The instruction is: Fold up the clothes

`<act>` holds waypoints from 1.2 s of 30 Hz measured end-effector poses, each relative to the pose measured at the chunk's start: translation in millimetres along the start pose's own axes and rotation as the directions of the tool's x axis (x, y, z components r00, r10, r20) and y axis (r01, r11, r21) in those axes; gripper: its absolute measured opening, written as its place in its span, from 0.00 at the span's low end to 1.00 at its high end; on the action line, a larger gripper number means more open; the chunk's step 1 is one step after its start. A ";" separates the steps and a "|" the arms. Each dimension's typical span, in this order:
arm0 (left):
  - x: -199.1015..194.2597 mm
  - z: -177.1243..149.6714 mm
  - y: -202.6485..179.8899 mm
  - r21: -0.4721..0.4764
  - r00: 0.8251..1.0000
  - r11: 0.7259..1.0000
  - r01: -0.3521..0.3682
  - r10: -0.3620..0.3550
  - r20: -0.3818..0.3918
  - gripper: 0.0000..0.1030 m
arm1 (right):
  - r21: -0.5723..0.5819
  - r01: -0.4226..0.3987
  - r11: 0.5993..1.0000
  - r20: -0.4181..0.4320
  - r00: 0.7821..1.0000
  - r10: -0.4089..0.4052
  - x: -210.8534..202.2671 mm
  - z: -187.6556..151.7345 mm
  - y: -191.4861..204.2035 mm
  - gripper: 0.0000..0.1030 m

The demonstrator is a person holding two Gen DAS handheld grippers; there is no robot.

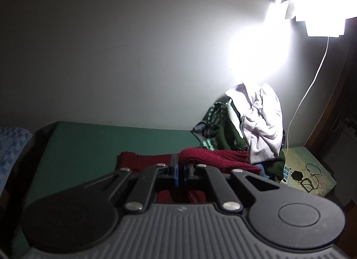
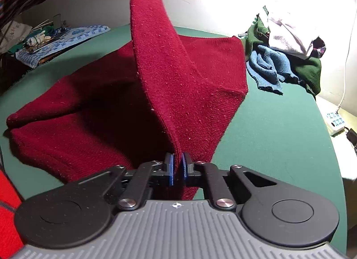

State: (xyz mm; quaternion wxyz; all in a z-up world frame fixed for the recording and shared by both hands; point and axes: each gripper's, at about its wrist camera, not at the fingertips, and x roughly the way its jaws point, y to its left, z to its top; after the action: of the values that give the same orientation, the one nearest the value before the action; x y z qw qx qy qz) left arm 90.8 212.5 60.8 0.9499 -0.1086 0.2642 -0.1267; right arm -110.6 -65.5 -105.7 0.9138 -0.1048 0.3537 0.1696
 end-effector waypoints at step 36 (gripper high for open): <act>-171.5 -149.1 35.6 -0.255 0.968 0.934 -0.250 0.250 -0.033 0.02 | 0.149 -0.276 0.950 -0.016 0.959 0.281 28.9 100.6 -116.0 0.38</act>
State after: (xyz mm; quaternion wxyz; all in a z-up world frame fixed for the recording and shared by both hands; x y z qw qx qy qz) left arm -123.7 276.4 7.7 0.9363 -0.1961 0.2899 0.0306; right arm 15.4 -134.1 -44.0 0.8792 0.0097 0.3933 0.2688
